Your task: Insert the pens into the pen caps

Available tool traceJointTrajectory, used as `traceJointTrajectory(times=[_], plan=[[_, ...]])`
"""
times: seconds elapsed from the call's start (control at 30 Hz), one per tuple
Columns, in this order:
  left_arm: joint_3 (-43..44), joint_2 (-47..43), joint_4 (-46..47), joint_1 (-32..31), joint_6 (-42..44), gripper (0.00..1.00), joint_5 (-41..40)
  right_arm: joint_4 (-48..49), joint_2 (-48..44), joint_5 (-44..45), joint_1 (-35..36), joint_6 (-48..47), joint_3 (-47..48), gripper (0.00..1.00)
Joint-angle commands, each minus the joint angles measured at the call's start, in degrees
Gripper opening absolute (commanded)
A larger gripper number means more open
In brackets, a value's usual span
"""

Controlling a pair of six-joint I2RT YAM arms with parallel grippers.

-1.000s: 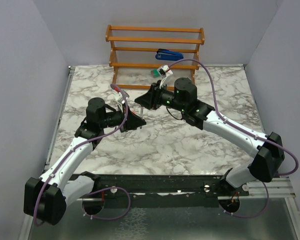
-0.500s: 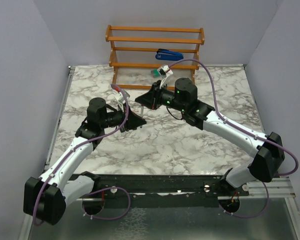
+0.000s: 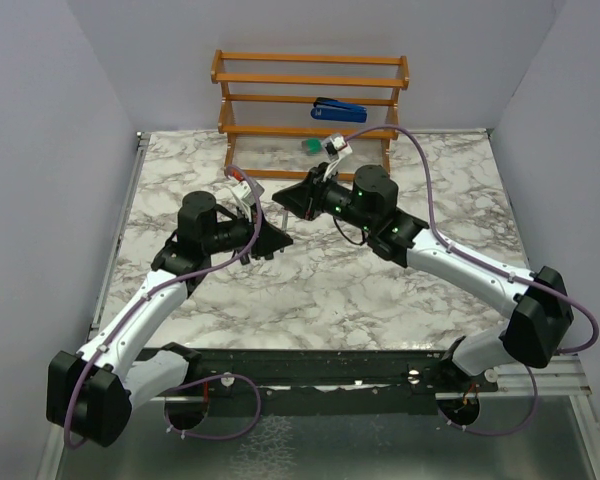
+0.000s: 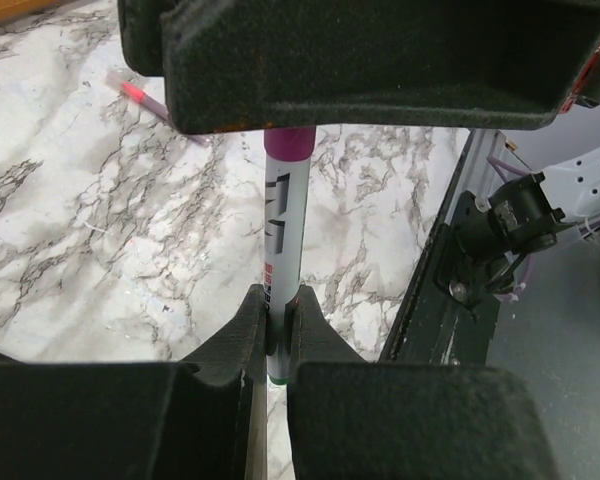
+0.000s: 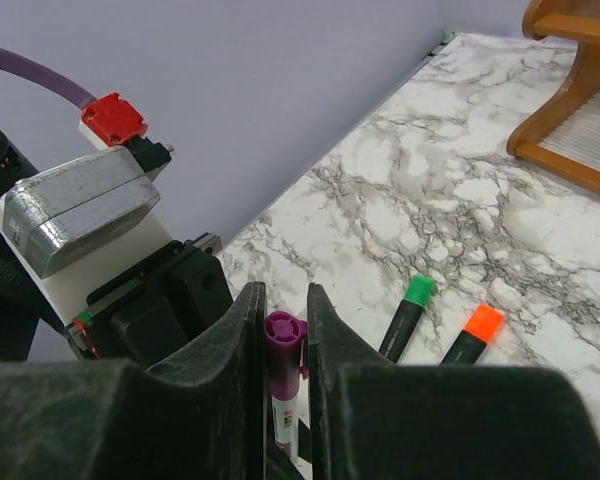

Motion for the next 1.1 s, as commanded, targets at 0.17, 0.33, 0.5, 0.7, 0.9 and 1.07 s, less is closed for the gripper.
traceJointTrajectory(times=[0.17, 0.33, 0.5, 0.7, 0.9, 1.07], plan=[[5.5, -1.0, 12.2, 1.2, 0.6, 0.00, -13.6, -8.0, 1.9, -6.0, 6.4, 1.8, -6.0, 0.00], [6.2, -1.5, 11.6, 1.4, 1.4, 0.00, -14.4, -6.9, 2.8, -6.0, 7.6, 2.5, -7.7, 0.00], [6.9, -1.7, 11.6, 1.8, 1.5, 0.00, -14.5, -6.9, 4.0, -5.7, 9.1, 2.4, -8.3, 0.00], [7.3, -2.3, 10.9, 2.5, 1.9, 0.00, -14.1, -7.1, 4.5, -5.9, 9.5, 2.4, -9.2, 0.00], [7.6, -3.0, 10.3, 3.6, 2.0, 0.00, -13.6, -8.2, 4.5, -5.9, 9.9, 1.8, -9.7, 0.00], [7.8, -3.1, 10.4, 4.8, 1.5, 0.00, -12.6, -8.5, 4.7, -5.9, 10.4, 1.8, -10.2, 0.00]])
